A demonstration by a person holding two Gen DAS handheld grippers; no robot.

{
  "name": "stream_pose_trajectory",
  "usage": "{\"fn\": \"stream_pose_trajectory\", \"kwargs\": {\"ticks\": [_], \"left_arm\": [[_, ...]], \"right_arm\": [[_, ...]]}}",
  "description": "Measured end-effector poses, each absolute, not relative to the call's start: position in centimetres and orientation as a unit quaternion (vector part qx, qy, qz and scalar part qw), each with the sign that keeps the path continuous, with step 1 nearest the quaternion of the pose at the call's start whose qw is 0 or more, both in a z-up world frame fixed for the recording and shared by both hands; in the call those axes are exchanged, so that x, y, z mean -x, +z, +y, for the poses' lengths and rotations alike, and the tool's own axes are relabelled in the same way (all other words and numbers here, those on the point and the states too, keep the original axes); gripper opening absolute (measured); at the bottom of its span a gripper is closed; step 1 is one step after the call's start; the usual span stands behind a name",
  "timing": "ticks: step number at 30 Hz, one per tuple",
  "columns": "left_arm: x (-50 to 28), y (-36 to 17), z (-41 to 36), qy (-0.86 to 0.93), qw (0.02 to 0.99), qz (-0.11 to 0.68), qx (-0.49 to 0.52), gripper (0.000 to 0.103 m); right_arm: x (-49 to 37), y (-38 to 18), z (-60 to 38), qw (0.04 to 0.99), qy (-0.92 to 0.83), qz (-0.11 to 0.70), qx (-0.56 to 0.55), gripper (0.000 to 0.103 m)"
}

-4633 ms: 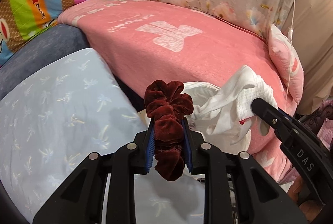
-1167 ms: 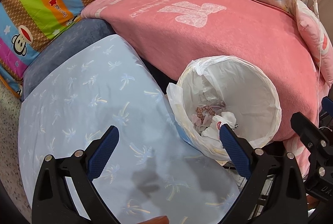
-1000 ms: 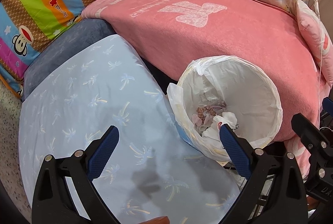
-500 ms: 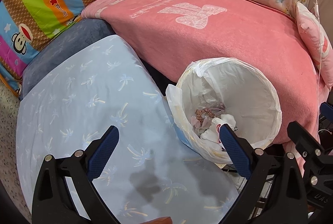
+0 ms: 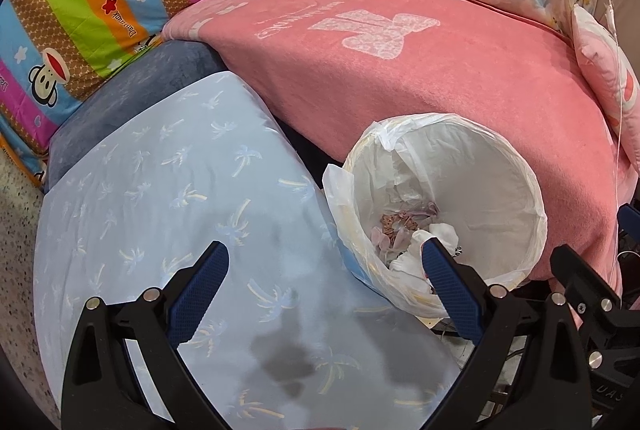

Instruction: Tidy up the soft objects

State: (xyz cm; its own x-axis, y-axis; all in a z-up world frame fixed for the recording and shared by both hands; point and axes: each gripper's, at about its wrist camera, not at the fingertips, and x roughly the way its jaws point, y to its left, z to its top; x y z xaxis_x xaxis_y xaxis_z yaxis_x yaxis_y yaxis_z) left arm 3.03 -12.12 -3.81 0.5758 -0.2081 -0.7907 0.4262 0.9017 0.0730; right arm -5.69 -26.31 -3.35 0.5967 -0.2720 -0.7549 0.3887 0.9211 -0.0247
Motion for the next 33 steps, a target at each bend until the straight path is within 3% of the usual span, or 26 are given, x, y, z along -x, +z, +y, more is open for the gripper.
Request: {"fn": "stream_pose_trajectory", "kwargs": {"ticks": [33], "left_arm": [[-3.0, -5.2, -13.1, -0.194, 0.865, 0.445, -0.128, 0.096]], "right_arm": [[5.5, -3.7, -26.8, 0.887, -0.193, 0.412, -0.076, 0.097]]}}
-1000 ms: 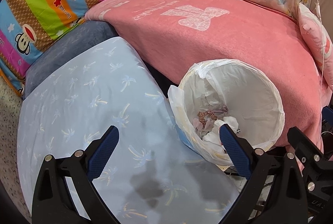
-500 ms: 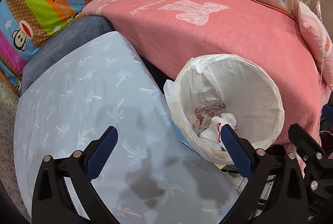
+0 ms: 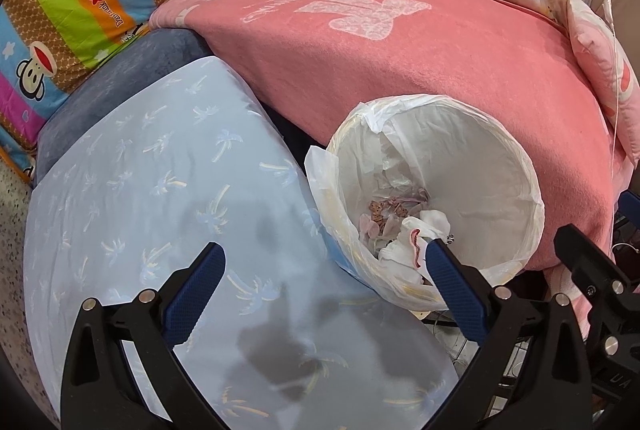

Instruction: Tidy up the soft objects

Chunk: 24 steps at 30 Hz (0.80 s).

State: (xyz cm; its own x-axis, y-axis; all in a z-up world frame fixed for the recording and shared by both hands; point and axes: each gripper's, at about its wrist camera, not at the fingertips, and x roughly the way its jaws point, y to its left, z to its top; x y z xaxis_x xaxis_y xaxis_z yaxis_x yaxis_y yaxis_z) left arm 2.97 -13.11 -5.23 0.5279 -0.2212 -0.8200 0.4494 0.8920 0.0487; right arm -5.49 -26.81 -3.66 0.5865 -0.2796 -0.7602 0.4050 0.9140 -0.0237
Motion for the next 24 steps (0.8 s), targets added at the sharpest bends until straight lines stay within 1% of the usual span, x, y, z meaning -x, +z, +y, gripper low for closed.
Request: {"fn": "stream_pose_trajectory", "kwargs": {"ticks": [24], "left_arm": [[-2.53, -5.37, -13.43, -0.195, 0.865, 0.443, -0.133, 0.096]], "right_arm": [[5.78, -3.88, -26.99, 0.887, -0.195, 0.412, -0.079, 0.097]]}}
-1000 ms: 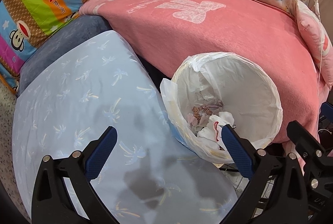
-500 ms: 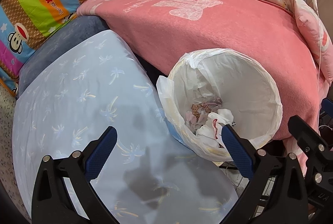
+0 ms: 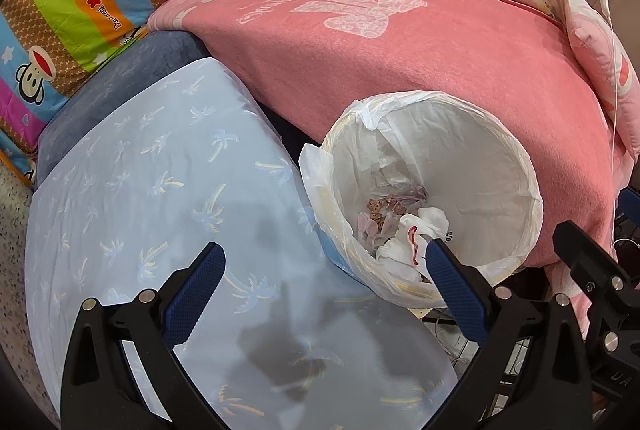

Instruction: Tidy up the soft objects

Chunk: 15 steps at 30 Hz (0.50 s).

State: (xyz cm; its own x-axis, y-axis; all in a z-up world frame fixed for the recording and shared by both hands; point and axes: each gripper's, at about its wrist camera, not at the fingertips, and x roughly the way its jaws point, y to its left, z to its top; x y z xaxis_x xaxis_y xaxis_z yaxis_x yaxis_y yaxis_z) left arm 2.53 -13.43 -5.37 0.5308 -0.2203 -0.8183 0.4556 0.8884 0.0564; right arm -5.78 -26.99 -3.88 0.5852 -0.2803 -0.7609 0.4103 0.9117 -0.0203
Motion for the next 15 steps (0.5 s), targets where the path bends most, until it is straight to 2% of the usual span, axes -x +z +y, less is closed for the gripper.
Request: {"fn": "stream_pose_trajectory", "kwargs": {"ticks": [15], "left_arm": [[-2.58, -5.41, -13.33, -0.194, 0.865, 0.444, -0.133, 0.096]], "right_arm": [[5.8, -3.87, -27.08, 0.887, -0.195, 0.412, -0.08, 0.097]]}}
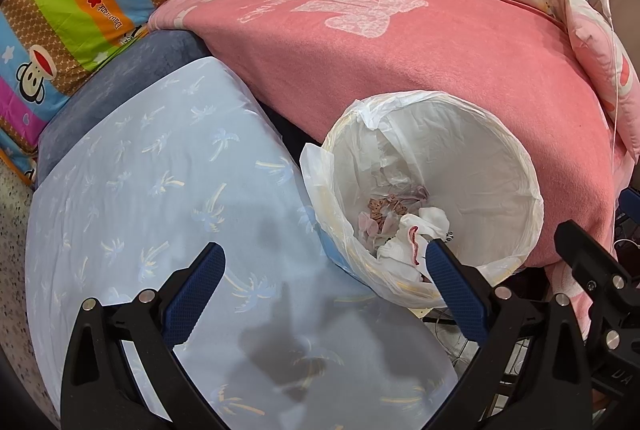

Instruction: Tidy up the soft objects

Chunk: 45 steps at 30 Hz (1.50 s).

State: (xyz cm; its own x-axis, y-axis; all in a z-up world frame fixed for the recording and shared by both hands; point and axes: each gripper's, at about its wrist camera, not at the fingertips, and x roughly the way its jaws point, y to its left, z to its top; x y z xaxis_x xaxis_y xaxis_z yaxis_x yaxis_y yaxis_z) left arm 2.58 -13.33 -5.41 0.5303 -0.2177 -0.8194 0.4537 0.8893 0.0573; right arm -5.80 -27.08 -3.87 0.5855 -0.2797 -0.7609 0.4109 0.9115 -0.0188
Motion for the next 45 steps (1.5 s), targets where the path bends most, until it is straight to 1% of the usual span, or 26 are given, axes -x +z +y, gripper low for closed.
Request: {"fn": "stream_pose_trajectory", "kwargs": {"ticks": [34, 45], "left_arm": [[-2.74, -5.41, -13.13, -0.189, 0.865, 0.444, -0.136, 0.096], [-2.59, -5.25, -12.81, -0.175, 0.873, 0.431, -0.146, 0.096]], "right_arm": [[6.25, -4.18, -27.37, 0.886, -0.196, 0.413, -0.082, 0.097], [6.33, -4.35, -27.45, 0.885, -0.197, 0.413, -0.086, 0.097]]}}
